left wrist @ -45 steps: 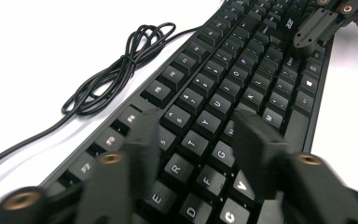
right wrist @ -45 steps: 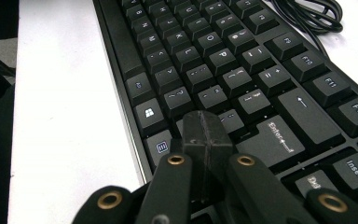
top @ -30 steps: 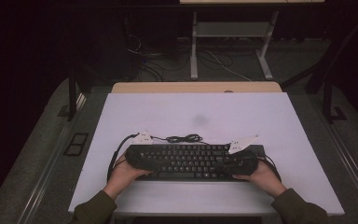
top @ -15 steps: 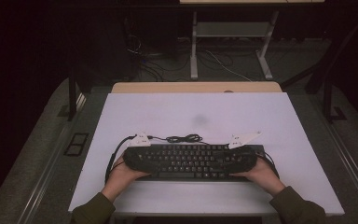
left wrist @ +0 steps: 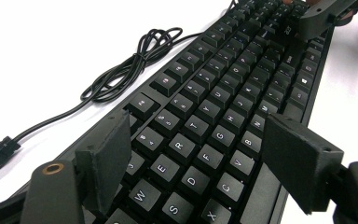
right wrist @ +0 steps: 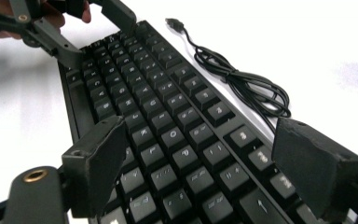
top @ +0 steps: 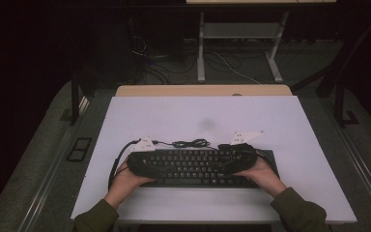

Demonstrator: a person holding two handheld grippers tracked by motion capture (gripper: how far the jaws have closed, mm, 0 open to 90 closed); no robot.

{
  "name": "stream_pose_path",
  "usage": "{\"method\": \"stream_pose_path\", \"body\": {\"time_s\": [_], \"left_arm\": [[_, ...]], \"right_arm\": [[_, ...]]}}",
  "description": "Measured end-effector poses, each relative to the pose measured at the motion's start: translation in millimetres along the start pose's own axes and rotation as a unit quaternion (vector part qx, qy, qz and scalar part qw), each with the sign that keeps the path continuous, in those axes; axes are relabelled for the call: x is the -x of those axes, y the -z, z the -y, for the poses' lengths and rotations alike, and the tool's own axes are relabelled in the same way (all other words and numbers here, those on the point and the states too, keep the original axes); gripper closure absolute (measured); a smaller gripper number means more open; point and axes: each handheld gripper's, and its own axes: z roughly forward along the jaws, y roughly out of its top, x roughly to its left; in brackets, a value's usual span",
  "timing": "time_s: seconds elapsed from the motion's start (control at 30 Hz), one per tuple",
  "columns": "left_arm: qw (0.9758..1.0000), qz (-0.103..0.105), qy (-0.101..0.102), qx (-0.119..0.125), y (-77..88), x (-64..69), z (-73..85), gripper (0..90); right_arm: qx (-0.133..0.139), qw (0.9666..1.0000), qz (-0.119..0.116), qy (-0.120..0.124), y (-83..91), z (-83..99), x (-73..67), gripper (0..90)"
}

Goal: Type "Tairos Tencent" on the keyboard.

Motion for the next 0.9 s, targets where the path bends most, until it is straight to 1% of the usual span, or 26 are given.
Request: {"method": "stream_pose_path", "body": {"time_s": [0.2,0.27,0.3,0.43,0.53,0.77,0.83,0.9], "left_arm": [[1.0000,-0.005,0.001,0.002,0.1,-0.2,-0.2,24.2],[1.0000,-0.006,-0.001,0.003,1.0,-0.4,-0.6,25.1],[1.0000,-0.007,0.000,0.006,1.2,-0.4,-0.8,26.3],[0.9999,-0.013,-0.002,0.006,2.4,-2.1,-0.7,32.7],[0.9998,-0.019,-0.001,0.004,2.3,-4.9,-0.1,39.8],[0.9997,-0.021,0.007,0.000,1.5,-10.7,1.6,66.8],[0.9998,-0.019,0.009,-0.005,0.6,-11.5,2.0,73.0],[0.9998,-0.015,0.007,-0.011,0.0,-12.2,2.5,79.7]], "right_arm": [[0.010,0.9999,-0.002,-0.004,-5.4,-4.0,0.6,17.2],[0.014,0.9999,-0.004,-0.003,-6.6,-4.5,0.3,17.2],[0.014,0.9999,-0.005,-0.003,-7.0,-4.5,-0.1,17.2],[0.012,0.9999,-0.006,-0.004,-8.4,-3.7,-1.0,17.2],[0.012,0.9999,-0.007,-0.002,-9.3,-3.0,-0.9,17.2],[0.011,0.9999,-0.011,-0.002,-10.9,-3.1,-1.4,17.2],[0.012,0.9999,-0.011,-0.001,-11.2,-3.2,-1.5,17.2],[0.013,0.9999,-0.012,0.000,-11.3,-3.4,-1.6,17.2]]}}
